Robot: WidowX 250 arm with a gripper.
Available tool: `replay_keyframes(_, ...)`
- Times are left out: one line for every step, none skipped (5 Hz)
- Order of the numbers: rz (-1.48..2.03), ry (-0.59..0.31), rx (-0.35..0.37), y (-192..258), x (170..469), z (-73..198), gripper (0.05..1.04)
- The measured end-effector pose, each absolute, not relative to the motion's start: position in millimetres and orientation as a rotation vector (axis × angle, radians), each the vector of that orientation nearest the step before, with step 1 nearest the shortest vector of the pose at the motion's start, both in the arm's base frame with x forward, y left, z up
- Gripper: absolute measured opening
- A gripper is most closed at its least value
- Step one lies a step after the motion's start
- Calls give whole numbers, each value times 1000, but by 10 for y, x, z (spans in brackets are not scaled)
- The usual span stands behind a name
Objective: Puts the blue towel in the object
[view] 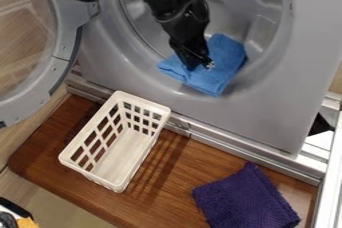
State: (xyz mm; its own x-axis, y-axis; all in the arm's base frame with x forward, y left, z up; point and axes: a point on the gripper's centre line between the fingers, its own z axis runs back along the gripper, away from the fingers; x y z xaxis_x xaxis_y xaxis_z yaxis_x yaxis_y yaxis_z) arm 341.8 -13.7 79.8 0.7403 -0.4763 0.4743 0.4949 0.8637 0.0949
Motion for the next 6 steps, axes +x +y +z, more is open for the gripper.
replay_keyframes(-498, -512, -28, 7, 3220, 870, 51)
replay_keyframes(-478, -444, -36, 145, 2970, 664, 51)
replay_keyframes(-456, -399, -17, 273, 2788, 499, 51)
replay_keyframes(-454, -331, 9, 376, 2634, 323, 51)
replay_keyframes(-415, -272, 7, 498, 2483, 110, 51)
replay_keyframes(-384, -186, -10, 591, 2372, -153, 51)
